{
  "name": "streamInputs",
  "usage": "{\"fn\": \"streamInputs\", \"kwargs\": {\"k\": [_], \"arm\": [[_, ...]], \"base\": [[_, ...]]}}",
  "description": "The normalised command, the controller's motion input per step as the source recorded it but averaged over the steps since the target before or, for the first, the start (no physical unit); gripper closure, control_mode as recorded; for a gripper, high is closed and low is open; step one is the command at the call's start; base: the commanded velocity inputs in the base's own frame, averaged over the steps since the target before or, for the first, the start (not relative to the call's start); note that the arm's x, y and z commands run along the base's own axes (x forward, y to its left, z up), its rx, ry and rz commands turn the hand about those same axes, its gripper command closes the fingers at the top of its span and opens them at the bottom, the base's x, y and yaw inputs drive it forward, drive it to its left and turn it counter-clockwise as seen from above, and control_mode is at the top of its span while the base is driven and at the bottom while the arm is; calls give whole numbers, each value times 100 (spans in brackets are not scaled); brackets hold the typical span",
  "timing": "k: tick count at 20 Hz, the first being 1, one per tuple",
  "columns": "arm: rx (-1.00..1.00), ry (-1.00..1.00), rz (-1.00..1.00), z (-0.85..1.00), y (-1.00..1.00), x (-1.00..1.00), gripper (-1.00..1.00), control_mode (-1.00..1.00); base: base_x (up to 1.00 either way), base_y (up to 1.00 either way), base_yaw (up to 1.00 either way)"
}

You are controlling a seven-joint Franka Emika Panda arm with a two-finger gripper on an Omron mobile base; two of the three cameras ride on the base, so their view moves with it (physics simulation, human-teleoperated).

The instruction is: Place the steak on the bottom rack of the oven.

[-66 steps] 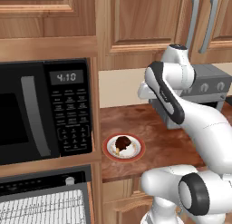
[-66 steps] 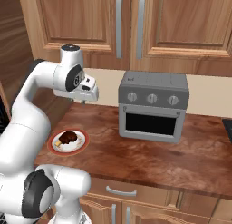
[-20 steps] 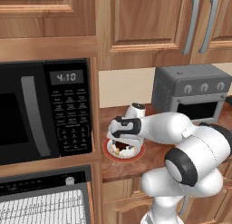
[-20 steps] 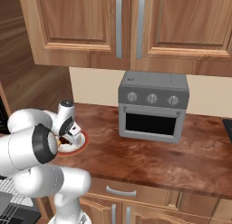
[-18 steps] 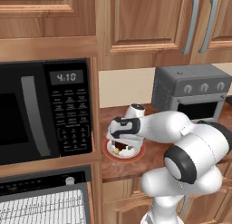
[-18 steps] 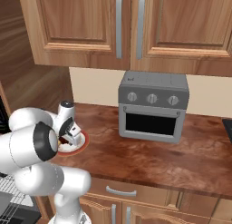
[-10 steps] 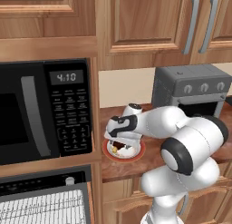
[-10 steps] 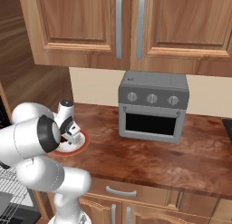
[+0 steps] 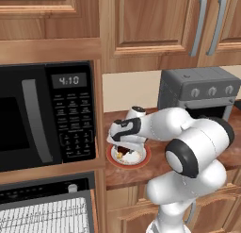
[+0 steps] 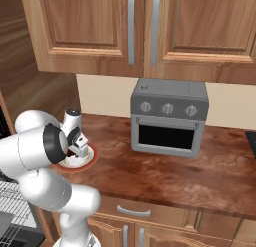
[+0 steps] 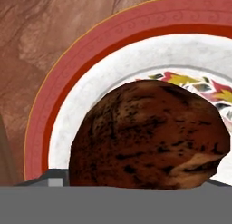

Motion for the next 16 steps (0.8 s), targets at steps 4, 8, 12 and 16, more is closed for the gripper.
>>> {"fn": "streamInputs", "kwargs": {"k": [4, 8, 12, 16], "arm": [[0, 0, 0, 0, -3, -5, 100, -100], [0, 0, -2, 36, -39, -34, 100, -100], [0, 0, -2, 92, -48, -68, 100, -100], [0, 0, 0, 100, -36, -87, 100, -100]], "base": [[0, 0, 0], [0, 0, 0], [0, 0, 0], [0, 0, 0]]}}
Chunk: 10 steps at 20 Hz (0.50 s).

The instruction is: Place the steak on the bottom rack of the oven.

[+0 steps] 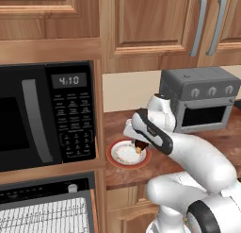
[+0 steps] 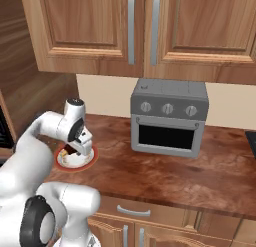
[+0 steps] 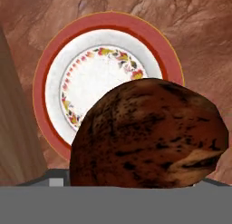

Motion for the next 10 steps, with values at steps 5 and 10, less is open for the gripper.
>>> {"fn": "streamInputs", "kwargs": {"k": [5, 10], "arm": [[-15, 0, 1, 100, 0, -92, 100, -100], [-25, -10, 7, 99, 0, -98, 100, -100]], "base": [[0, 0, 0], [0, 0, 0]]}}
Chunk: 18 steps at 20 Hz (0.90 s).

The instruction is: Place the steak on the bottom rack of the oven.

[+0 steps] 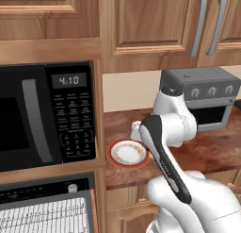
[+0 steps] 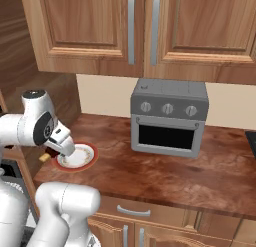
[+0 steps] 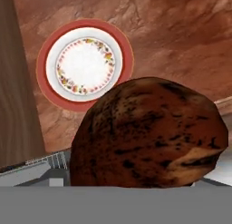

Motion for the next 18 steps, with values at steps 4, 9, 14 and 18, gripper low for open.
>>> {"fn": "streamInputs", "kwargs": {"k": [4, 9, 14, 18], "arm": [[-17, -20, 13, 99, 41, -89, 100, -100], [-19, -31, 14, 54, 96, -82, 100, -100], [-13, -18, 17, 17, 100, -77, 100, -100], [-1, -7, 9, -10, 100, -77, 100, -100]], "base": [[0, 0, 0], [0, 0, 0], [0, 0, 0], [0, 0, 0]]}}
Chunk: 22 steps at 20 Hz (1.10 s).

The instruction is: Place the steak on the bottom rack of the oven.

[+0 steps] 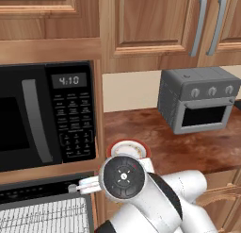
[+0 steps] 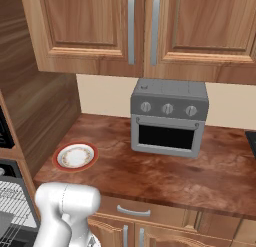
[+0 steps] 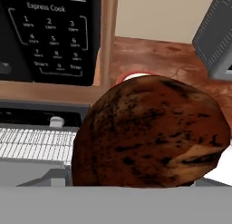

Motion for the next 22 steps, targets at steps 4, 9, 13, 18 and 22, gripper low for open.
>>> {"fn": "streamInputs", "kwargs": {"k": [4, 9, 13, 18, 22], "arm": [[0, 0, 3, -43, 100, -20, 100, -100], [2, 0, 0, -59, 100, 0, 100, -100], [12, 0, 0, -82, 100, 0, 100, -100], [15, -3, -1, -87, 100, 12, 100, -100], [0, -1, 0, -25, 46, 0, 100, -100]], "base": [[0, 0, 0], [0, 0, 0], [0, 0, 0], [0, 0, 0], [0, 0, 0]]}}
